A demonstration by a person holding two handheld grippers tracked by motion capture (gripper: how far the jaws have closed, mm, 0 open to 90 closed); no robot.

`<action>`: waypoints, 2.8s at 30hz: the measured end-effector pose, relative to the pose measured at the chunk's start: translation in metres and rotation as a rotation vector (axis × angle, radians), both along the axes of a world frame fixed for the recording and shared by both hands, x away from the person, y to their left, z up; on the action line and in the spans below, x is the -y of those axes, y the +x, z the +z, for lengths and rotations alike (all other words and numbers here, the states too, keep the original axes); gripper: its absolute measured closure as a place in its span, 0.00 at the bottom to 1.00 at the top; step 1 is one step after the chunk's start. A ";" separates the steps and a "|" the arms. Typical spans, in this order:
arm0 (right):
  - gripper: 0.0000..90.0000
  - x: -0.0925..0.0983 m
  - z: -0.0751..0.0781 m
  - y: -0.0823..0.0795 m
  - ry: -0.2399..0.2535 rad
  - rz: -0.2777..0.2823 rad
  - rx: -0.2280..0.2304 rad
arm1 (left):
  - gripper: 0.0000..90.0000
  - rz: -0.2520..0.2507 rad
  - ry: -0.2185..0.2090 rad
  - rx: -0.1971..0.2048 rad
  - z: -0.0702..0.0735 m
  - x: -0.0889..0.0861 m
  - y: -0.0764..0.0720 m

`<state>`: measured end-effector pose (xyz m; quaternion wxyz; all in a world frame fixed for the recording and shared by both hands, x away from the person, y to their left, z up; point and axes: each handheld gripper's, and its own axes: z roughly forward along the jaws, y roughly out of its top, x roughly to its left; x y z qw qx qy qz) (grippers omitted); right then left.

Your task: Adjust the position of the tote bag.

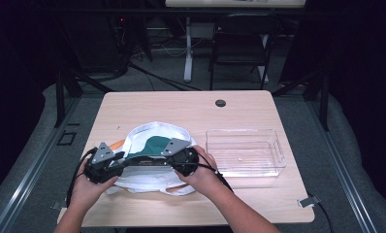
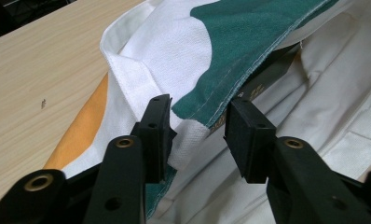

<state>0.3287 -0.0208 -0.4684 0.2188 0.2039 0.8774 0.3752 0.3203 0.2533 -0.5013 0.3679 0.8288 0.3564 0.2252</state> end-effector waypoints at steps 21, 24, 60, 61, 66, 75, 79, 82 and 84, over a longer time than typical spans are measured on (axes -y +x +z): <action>0.99 0.001 -0.001 0.000 0.025 0.008 0.000 | 0.90 -0.018 0.079 0.027 0.015 0.007 0.001; 0.99 0.002 0.000 0.000 0.031 0.015 -0.001 | 0.91 -0.020 0.080 0.022 0.019 0.007 0.003; 0.76 0.014 0.005 0.009 -0.072 0.049 0.018 | 0.92 -0.028 0.145 -0.012 0.053 0.011 0.033; 0.78 0.014 0.004 0.011 -0.075 0.046 0.018 | 0.92 -0.028 0.148 -0.008 0.053 0.011 0.034; 0.86 0.014 0.004 0.014 -0.081 0.027 0.028 | 0.92 -0.028 0.150 -0.011 0.054 0.012 0.038; 0.91 0.008 0.011 0.015 -0.146 0.001 0.105 | 0.92 -0.024 0.150 -0.013 0.054 0.011 0.044; 0.91 0.008 0.014 0.019 -0.148 -0.014 0.123 | 0.92 -0.028 0.176 -0.003 0.058 0.013 0.046; 0.91 0.010 0.017 0.024 -0.140 -0.034 0.122 | 0.92 -0.030 0.188 -0.009 0.059 0.016 0.048; 0.91 0.011 0.018 0.027 -0.143 -0.047 0.116 | 0.92 -0.034 0.188 -0.012 0.059 0.017 0.050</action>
